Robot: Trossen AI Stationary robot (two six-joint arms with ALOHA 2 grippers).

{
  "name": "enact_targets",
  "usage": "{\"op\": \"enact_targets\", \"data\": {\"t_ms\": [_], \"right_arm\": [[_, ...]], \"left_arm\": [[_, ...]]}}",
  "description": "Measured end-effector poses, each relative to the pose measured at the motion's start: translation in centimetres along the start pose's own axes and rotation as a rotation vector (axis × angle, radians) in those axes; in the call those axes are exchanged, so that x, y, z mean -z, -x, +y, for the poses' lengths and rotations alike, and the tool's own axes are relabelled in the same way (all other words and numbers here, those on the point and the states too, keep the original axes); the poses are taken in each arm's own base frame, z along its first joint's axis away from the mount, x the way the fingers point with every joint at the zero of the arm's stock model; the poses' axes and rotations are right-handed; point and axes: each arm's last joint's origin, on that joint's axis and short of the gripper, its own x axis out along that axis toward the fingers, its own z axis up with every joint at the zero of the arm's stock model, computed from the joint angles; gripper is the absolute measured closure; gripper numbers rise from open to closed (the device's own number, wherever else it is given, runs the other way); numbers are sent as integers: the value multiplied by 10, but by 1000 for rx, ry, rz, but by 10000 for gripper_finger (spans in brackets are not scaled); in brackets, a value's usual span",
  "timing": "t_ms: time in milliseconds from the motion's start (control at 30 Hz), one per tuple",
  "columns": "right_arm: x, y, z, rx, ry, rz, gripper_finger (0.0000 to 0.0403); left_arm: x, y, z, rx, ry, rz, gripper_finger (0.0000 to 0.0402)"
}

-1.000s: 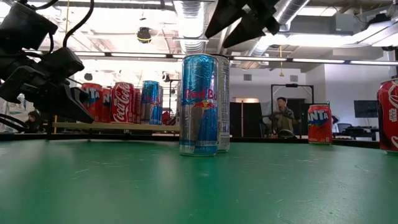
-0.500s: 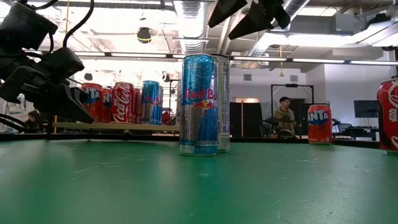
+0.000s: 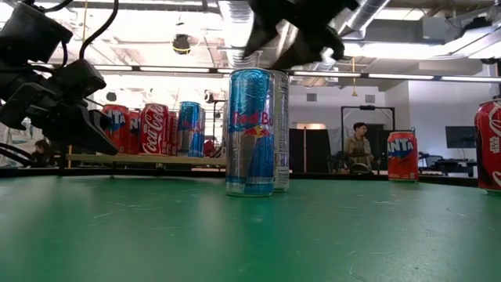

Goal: Place canned beverage on shelf
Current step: Put the top white and yellow soda can on the shelf aligned with the other white and yellow soda can

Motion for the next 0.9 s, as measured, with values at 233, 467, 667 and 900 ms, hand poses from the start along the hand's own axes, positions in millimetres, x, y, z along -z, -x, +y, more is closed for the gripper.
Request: {"op": "enact_targets", "data": {"t_ms": [233, 467, 667, 900], "right_arm": [[15, -8, 3, 17, 41, 24, 91], [17, -8, 3, 18, 48, 30, 91], [19, -8, 3, -11, 73, 75, 91], [21, -9, 1, -27, 76, 123, 91]], "left_arm": [[0, 0, 0, -1, -1, 5, 402], [1, -1, 0, -1, -2, 10, 402], [1, -1, 0, -1, -2, 10, 402], [1, -1, 0, -1, -2, 10, 401]]}}
